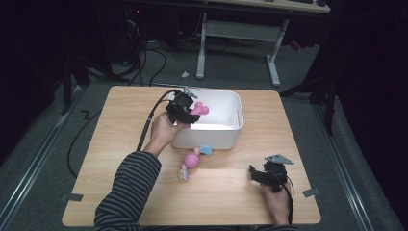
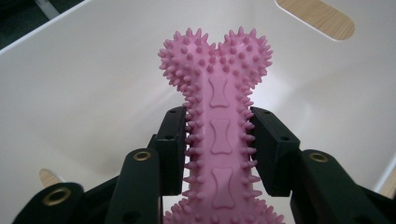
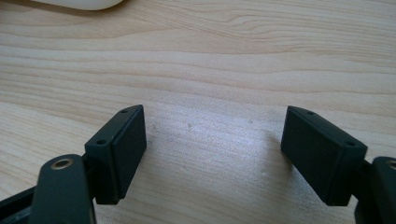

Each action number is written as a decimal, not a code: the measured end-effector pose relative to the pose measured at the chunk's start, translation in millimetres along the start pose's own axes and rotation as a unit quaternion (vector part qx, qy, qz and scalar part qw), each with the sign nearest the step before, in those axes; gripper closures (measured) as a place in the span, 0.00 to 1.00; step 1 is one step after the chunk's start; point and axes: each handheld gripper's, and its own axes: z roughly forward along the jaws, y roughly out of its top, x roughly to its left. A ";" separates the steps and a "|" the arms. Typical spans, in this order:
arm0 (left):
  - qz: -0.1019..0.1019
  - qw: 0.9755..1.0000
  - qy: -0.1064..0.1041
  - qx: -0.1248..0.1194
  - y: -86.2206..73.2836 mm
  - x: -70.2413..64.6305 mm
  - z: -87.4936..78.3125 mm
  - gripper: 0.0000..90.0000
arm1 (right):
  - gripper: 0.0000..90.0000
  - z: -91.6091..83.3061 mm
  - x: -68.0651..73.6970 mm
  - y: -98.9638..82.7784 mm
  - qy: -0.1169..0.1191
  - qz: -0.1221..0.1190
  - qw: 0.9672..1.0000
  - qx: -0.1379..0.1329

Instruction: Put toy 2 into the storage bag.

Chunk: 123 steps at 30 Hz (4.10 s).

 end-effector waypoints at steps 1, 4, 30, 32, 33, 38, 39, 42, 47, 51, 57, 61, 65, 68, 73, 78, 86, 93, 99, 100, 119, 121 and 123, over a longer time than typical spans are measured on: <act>0.000 1.000 0.000 0.000 0.0 0.0 0.0 0.65 | 0.25 0.0 0.0 0.0 0.000 0.000 1.000 0.000; 0.002 1.000 0.003 0.005 -1.0 -0.7 2.2 0.65 | 0.25 -0.1 0.1 0.1 0.000 0.001 1.000 0.001; -0.006 1.000 -0.004 0.018 -1.8 -2.6 1.1 0.53 | 0.25 0.1 0.1 0.0 0.000 0.001 1.000 0.000; -0.004 1.000 -0.001 0.012 -1.4 -3.4 -2.9 0.49 | 0.25 0.2 0.2 0.1 0.000 0.002 1.000 0.000; -0.005 1.000 -0.004 0.010 -1.5 -3.4 -4.3 0.49 | 0.25 0.2 0.2 0.1 0.000 0.002 1.000 0.000; -0.003 1.000 0.001 -0.009 -4.0 -2.0 -19.2 0.45 | 0.25 0.2 0.2 0.1 0.000 0.001 1.000 0.000; -0.003 1.000 0.001 -0.009 -4.0 -2.0 -19.2 0.45 | 0.25 0.2 0.2 0.1 0.000 0.001 1.000 0.000; -0.011 1.000 0.003 -0.029 -8.1 0.6 -31.9 0.44 | 0.25 0.2 0.1 0.1 0.000 0.001 1.000 0.000; -0.016 0.999 0.004 -0.042 -12.3 3.5 -45.8 0.43 | 0.25 0.2 0.2 0.1 0.000 0.001 1.000 0.000; -0.018 0.998 0.009 -0.053 -20.2 5.2 -57.1 0.43 | 0.25 0.2 0.2 0.1 0.000 0.001 1.000 0.000; -0.037 0.997 0.010 -0.064 -37.8 10.0 -70.9 0.41 | 0.25 0.2 0.3 0.1 0.000 0.002 1.000 0.000; -0.039 0.997 0.015 -0.070 -46.3 11.9 -78.7 0.41 | 0.25 0.2 0.4 0.1 0.000 0.002 1.000 0.000; -0.048 0.995 0.022 -0.083 -61.4 17.3 -91.9 0.41 | 0.25 0.2 0.4 0.1 -0.001 0.002 1.000 0.000; -0.056 0.994 0.027 -0.088 -71.9 20.3 -97.3 0.41 | 0.25 0.1 0.5 0.1 -0.001 0.003 1.000 0.000; -0.065 0.993 0.035 -0.088 -85.4 22.8 -102.5 0.41 | 0.25 0.1 0.5 0.1 -0.001 0.002 1.000 0.000; -0.073 0.992 0.036 -0.092 -99.4 24.2 -106.5 0.41 | 0.25 0.1 0.5 0.1 -0.001 0.002 1.000 0.000; -0.079 0.991 0.042 -0.097 -120.3 22.5 -111.5 0.41 | 0.25 0.1 0.6 0.1 -0.001 0.003 1.000 0.000; -0.087 0.990 0.044 -0.105 -138.9 20.6 -112.7 0.40 | 0.25 0.1 0.5 0.1 -0.001 0.003 1.000 0.000; -0.094 0.989 0.047 -0.102 -155.8 19.2 -109.8 0.40 | 0.25 0.0 0.5 0.1 -0.001 0.003 1.000 0.001; -0.095 0.989 0.047 -0.100 -158.2 18.7 -108.9 0.40 | 0.25 0.0 0.5 0.1 -0.001 0.002 1.000 0.001; -0.118 0.987 0.052 -0.091 -199.4 9.1 -86.9 0.39 | 0.25 -0.1 0.6 0.1 -0.002 0.003 1.000 0.001; -0.124 0.987 0.054 -0.089 -204.8 8.8 -81.1 0.39 | 0.25 -0.1 0.7 0.1 -0.001 0.003 1.000 0.001; -0.126 0.987 0.053 -0.088 -206.5 9.1 -78.7 0.39 | 0.25 0.1 0.5 0.1 -0.001 0.002 1.000 -0.001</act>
